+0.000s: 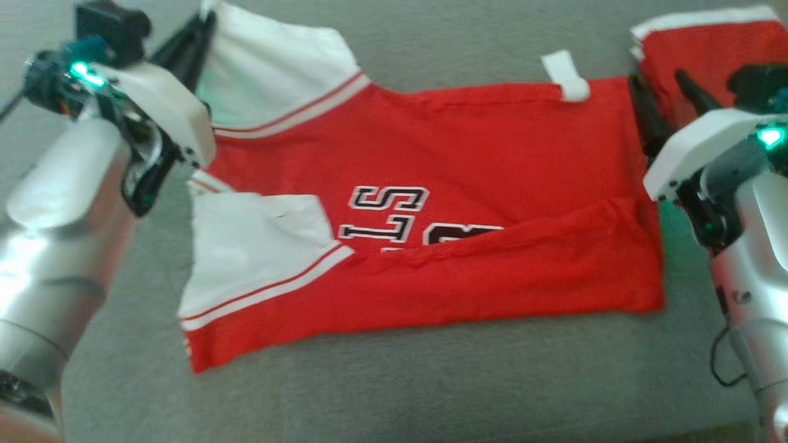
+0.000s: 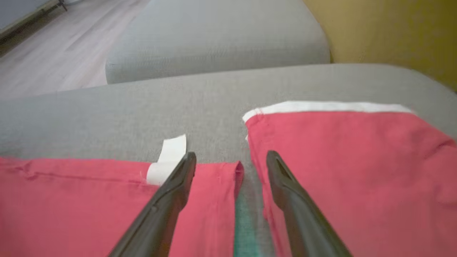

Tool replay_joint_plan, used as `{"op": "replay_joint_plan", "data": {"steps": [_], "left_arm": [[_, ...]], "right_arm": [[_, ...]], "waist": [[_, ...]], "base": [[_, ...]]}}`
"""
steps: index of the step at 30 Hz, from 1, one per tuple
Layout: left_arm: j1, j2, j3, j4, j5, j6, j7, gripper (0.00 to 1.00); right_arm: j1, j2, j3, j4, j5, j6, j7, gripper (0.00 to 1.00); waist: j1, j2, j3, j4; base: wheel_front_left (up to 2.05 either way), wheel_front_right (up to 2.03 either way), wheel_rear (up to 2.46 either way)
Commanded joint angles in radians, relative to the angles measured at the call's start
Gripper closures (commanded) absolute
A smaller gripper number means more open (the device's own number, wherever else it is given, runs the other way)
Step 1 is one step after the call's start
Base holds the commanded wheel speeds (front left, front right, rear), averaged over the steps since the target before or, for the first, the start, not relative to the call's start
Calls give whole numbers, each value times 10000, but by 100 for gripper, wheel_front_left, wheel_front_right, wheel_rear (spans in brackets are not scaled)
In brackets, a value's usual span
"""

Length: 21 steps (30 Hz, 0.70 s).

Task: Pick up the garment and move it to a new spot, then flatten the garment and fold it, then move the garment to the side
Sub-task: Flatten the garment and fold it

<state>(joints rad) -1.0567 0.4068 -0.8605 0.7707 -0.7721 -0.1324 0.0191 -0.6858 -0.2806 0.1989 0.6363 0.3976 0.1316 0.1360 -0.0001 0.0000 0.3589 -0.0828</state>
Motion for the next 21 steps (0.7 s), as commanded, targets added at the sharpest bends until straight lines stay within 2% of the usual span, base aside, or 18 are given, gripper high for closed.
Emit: {"op": "replay_joint_plan", "data": {"steps": [1,8,18,19,20,21], "left_arm": [[-201,445,126,-466,-77,18,-142,100],[95,511,-195,-1247,-139,18,-117,100],[61,500,-268,-1637,-205,59,53,100],[42,493,-275,-1637,-202,69,59,100],[22,488,-281,-1625,-199,76,65,100],[-5,487,-286,-1595,-191,83,63,100]], "right_arm": [[-112,-274,224,97,207,-9,147,0],[-508,-662,480,1465,398,-9,368,0],[-1225,-702,1135,2649,638,-9,642,0],[-1298,-712,1250,2736,703,-9,730,25],[-1383,-742,1369,2791,752,-9,773,100],[-1478,-775,1465,2836,817,-9,792,100]], "waist": [[1,0,-251,613],[1,0,-191,1142],[1,0,125,1302],[1,0,153,1306],[1,0,179,1305],[1,0,202,1301]], "base": [[0,0,0],[0,0,0],[0,0,0],[0,0,0],[0,0,0],[0,0,0]]}}
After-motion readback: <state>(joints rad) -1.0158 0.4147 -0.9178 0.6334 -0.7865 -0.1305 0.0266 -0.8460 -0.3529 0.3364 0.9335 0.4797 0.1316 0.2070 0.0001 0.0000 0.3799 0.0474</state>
